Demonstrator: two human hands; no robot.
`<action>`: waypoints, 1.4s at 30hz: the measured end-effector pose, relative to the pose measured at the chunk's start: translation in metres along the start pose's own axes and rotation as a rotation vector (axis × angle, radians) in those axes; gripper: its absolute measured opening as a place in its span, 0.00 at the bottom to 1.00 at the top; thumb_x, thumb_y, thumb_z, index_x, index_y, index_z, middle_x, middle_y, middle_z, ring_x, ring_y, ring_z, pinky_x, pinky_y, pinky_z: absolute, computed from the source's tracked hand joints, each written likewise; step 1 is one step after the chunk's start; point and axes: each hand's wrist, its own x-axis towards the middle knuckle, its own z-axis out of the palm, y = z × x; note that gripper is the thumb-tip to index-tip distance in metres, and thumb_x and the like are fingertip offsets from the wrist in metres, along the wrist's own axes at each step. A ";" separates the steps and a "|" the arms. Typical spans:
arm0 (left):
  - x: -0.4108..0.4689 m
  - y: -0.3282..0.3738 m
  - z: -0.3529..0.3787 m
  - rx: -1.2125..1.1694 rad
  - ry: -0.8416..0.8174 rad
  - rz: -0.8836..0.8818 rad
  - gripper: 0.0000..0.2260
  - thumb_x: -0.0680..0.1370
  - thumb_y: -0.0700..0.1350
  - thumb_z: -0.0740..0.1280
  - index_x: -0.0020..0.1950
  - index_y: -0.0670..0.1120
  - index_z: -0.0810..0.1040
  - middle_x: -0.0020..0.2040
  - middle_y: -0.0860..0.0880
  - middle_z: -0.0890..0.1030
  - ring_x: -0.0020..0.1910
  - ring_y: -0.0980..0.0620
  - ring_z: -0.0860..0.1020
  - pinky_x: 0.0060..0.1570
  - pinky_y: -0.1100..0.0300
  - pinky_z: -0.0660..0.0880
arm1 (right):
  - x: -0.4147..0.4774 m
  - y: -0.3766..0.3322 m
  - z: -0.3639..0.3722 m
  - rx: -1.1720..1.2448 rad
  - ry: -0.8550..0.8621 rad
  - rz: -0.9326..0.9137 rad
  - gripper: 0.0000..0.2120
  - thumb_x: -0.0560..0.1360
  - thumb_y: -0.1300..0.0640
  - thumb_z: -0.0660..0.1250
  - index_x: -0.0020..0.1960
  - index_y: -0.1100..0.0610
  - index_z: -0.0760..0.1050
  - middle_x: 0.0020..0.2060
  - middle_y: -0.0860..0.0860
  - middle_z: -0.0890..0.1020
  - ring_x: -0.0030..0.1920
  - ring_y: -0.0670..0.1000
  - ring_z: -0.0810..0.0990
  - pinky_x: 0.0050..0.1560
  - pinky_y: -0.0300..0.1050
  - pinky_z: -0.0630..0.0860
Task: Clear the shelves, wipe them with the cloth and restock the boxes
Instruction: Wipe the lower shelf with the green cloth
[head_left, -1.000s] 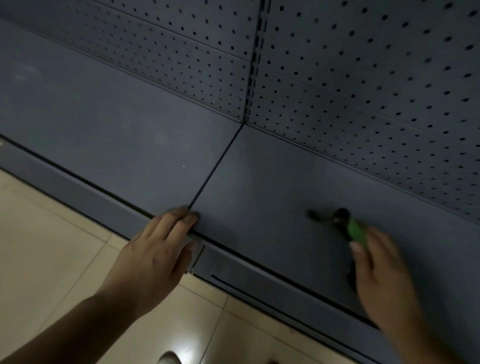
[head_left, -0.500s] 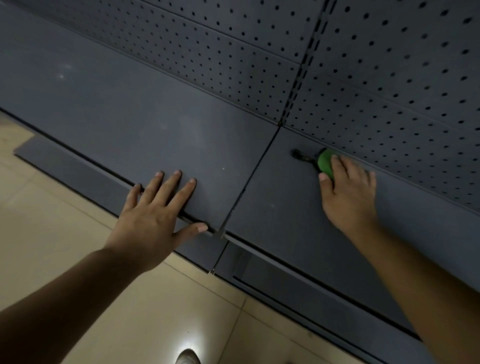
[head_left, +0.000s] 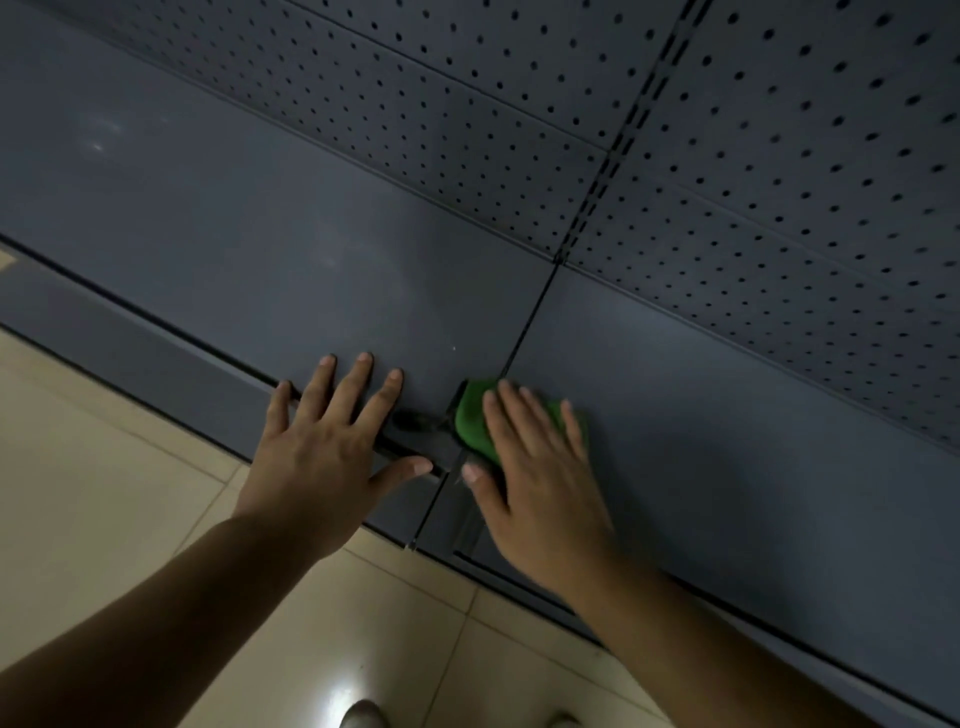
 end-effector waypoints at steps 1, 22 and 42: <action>0.000 0.000 -0.001 -0.001 0.002 -0.002 0.44 0.73 0.77 0.34 0.83 0.54 0.49 0.82 0.46 0.54 0.81 0.40 0.52 0.76 0.36 0.55 | -0.007 -0.004 0.002 0.003 -0.006 -0.023 0.32 0.84 0.38 0.45 0.83 0.51 0.48 0.83 0.49 0.49 0.82 0.49 0.45 0.81 0.58 0.42; 0.001 -0.009 0.003 -0.055 0.071 0.033 0.43 0.76 0.76 0.44 0.82 0.50 0.57 0.81 0.43 0.61 0.79 0.38 0.58 0.73 0.34 0.60 | -0.096 0.147 -0.058 0.427 0.509 0.529 0.28 0.80 0.74 0.56 0.72 0.48 0.72 0.68 0.44 0.73 0.70 0.40 0.70 0.73 0.31 0.61; 0.005 -0.003 0.009 -0.037 0.072 0.037 0.42 0.76 0.74 0.47 0.83 0.50 0.55 0.81 0.44 0.58 0.80 0.43 0.50 0.72 0.33 0.58 | -0.071 -0.004 0.011 0.066 0.108 0.376 0.39 0.79 0.36 0.55 0.82 0.55 0.53 0.82 0.56 0.48 0.82 0.58 0.44 0.79 0.58 0.46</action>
